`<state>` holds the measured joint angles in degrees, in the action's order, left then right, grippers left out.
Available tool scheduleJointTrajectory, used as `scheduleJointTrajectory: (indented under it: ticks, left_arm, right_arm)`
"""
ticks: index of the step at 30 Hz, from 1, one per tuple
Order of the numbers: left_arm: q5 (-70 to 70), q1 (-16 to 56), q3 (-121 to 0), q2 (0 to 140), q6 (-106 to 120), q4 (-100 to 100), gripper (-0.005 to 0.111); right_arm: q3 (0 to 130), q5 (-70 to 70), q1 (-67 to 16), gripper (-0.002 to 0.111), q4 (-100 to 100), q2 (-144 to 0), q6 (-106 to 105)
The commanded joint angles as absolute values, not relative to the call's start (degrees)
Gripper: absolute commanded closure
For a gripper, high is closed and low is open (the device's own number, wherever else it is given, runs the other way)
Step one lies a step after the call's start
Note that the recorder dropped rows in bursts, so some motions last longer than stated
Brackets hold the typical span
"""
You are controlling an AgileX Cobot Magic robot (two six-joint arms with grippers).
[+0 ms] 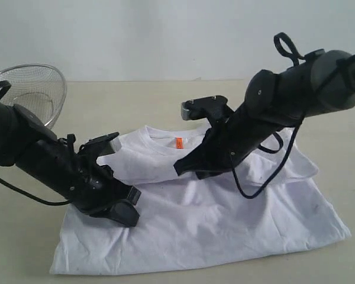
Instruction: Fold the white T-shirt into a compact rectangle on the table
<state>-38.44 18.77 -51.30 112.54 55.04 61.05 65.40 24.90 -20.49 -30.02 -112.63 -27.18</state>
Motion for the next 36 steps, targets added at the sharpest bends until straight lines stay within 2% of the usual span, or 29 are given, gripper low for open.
scheduleJointTrajectory:
  ticks: [1,13,18,23,28,36]
  left_arm:
    - [-38.3,19.2,-51.0,113.7,53.3,57.9,0.102]
    - [-39.3,19.2,-51.0,113.7,53.3,57.5,0.102]
    - [-39.2,19.2,-51.0,113.7,53.5,57.5,0.102]
    - [-36.0,19.2,-51.0,113.7,53.5,57.5,0.102]
    - [-38.0,19.2,-51.0,113.7,53.5,57.6,0.102]
    - [-38.6,19.1,-51.1,112.8,53.5,55.5,0.102]
  right_arm:
    - [69.7,24.2,-20.3,0.109,-23.6,-112.7,-23.4]
    - [75.6,18.5,-10.7,0.109,-19.0,-112.8,-19.5]
    - [79.3,27.8,-8.0,0.109,-19.0,-112.6,-19.9]
    - [79.0,36.2,-13.4,0.109,-18.9,-112.6,-26.1]
    - [79.0,37.8,-20.3,0.109,-19.0,-112.9,-24.5]
    - [79.0,37.8,-20.7,0.109,-19.0,-120.1,-21.5]
